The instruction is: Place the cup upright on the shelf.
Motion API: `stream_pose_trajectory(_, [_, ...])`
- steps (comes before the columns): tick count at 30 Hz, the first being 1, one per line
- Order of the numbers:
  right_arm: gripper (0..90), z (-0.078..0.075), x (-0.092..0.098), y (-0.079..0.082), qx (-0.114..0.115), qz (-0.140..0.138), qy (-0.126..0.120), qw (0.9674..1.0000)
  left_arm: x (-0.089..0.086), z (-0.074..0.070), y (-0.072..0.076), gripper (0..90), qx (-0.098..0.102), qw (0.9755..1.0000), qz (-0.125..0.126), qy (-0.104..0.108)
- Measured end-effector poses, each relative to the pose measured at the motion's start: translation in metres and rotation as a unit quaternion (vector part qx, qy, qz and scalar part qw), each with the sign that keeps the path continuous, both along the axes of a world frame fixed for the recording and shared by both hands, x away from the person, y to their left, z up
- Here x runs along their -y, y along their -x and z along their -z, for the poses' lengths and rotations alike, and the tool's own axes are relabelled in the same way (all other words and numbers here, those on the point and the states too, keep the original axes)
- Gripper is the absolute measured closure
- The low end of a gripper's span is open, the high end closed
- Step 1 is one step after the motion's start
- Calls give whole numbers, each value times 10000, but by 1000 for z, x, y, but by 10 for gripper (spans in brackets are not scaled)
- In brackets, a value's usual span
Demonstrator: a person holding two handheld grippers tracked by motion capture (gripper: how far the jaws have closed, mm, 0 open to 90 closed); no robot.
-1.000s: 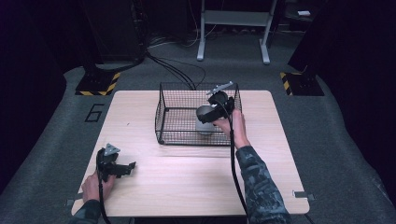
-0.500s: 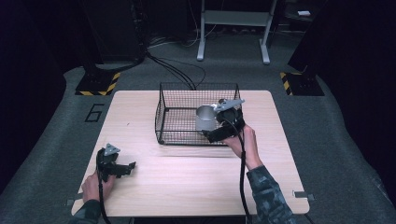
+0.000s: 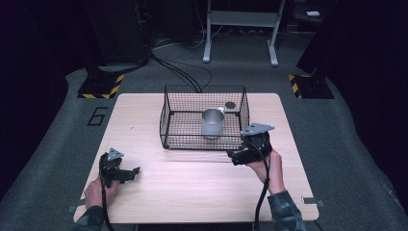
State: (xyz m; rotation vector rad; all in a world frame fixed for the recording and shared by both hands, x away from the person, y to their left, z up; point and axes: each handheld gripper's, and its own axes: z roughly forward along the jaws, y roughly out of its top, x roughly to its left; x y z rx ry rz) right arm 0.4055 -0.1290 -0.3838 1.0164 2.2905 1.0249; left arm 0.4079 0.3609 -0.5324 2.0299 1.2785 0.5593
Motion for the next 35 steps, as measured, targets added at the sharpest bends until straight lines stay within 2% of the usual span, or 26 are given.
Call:
stream_pose_trajectory(5, [0, 23, 26, 9, -147, 356, -66, 9992, 0, 0, 0, 1, 0, 10000, 11, -7])
stream_pose_trajectory(10, [0, 51, 54, 14, -321, 720, -85, 9969, 0, 0, 0, 1, 0, 10000, 11, -6])
stream_pose_trajectory(11, [0, 57, 58, 15, -363, 866, -109, 9955, 0, 0, 0, 1, 0, 10000, 9, -6])
stream_pose_trajectory(14, [0, 77, 76, 17, -457, 1064, -121, 9932, 0, 0, 0, 1, -2, 10000, 10, -9])
stream_pose_trajectory(18, [0, 106, 94, 19, -609, 1406, -104, 9881, 0, 0, 0, 1, -1, 10000, 11, -8])
stream_pose_trajectory(19, [0, 112, 97, 20, -662, 1522, -138, 9860, 0, 0, 0, 1, -1, 10000, 9, -7])
stream_pose_trajectory(20, [0, 118, 102, 21, -655, 1518, -158, 9861, 0, 0, 0, 1, -1, 10000, 7, -4])
stream_pose_trajectory(22, [0, 127, 109, 22, -668, 1678, -203, 9834, 0, 0, 0, 1, 0, 10000, 9, -5])
stream_pose_trajectory(25, [0, 138, 114, 23, -752, 1856, -113, 9797, 0, 0, 0, 1, 0, 10000, 8, -5])
stream_pose_trajectory(27, [0, 143, 117, 23, -708, 1860, -101, 9799, 0, 0, 0, 1, 0, 10000, 9, -5])
stream_pose_trajectory(29, [0, 147, 121, 26, -549, 1826, -187, 9815, 0, 0, 0, 1, -1, 10000, 8, -6])
stream_pose_trajectory(35, [0, 146, 120, 26, -561, 1897, -214, 9800, 0, 0, 0, 0, -19, 10000, 19, -13])
